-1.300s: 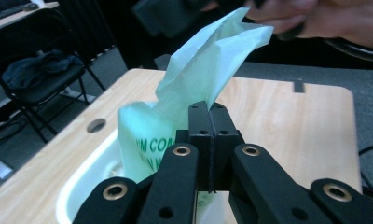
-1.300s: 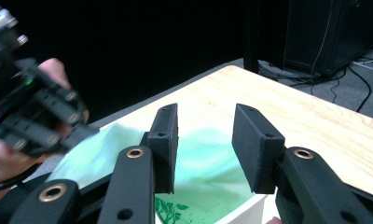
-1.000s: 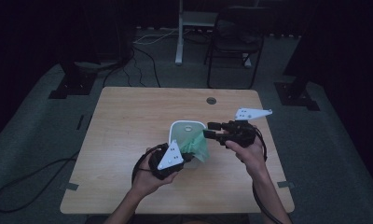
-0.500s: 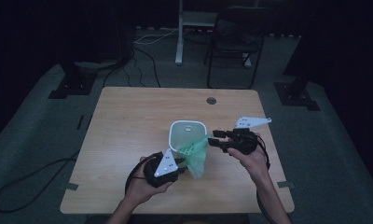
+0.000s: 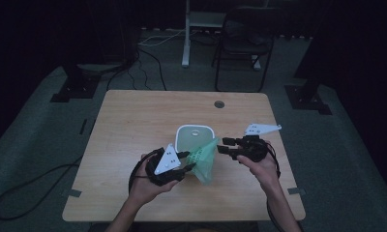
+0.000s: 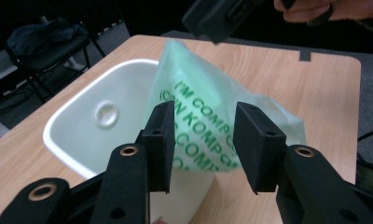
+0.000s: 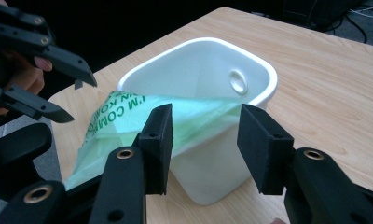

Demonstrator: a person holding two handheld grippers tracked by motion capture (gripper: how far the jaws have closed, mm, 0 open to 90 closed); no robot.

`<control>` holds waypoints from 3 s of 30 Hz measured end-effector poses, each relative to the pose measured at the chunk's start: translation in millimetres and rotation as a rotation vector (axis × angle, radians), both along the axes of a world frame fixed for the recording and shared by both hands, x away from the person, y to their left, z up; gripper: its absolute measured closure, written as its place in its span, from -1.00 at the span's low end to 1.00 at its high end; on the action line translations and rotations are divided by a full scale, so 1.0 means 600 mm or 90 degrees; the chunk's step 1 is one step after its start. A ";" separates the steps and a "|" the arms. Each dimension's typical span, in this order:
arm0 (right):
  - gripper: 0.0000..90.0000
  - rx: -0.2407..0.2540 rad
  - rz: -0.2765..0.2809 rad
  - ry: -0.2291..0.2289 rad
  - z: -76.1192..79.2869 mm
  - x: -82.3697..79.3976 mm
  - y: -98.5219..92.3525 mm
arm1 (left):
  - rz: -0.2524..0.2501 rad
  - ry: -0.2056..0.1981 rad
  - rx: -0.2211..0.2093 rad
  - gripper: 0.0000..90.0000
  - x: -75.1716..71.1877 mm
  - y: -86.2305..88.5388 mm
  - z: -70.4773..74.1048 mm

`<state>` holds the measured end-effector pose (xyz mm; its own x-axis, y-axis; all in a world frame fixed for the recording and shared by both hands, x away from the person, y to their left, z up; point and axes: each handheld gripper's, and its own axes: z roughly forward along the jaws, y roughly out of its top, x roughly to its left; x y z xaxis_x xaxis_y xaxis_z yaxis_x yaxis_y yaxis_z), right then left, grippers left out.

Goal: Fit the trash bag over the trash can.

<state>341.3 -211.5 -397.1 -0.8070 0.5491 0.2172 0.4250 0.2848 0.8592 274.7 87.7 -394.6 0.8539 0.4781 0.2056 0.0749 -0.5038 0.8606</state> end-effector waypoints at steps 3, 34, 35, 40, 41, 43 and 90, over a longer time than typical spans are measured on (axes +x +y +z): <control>0.23 0.002 -0.002 0.002 -0.002 0.000 -0.002 | -0.003 0.001 -0.009 0.28 0.005 -0.007 0.007; 0.23 0.009 -0.001 -0.002 -0.004 -0.003 -0.001 | 0.051 0.065 0.004 1.00 0.048 -0.068 0.007; 0.23 0.008 0.001 -0.001 -0.003 -0.003 0.001 | 0.052 0.062 -0.001 1.00 0.046 -0.064 0.010; 0.18 0.009 0.000 -0.001 -0.002 -0.001 0.006 | 0.071 0.035 -0.041 1.00 0.030 -0.041 0.025; 0.16 0.010 0.001 -0.003 -0.002 0.000 0.007 | 0.075 0.029 -0.047 1.00 0.026 -0.035 0.029; 0.12 0.007 -0.002 -0.003 -0.002 0.001 0.009 | 0.083 0.019 -0.063 1.00 0.020 -0.024 0.038; -0.26 -0.075 0.008 -0.080 0.000 0.018 0.090 | 0.264 0.067 -0.055 0.99 -0.006 0.136 -0.039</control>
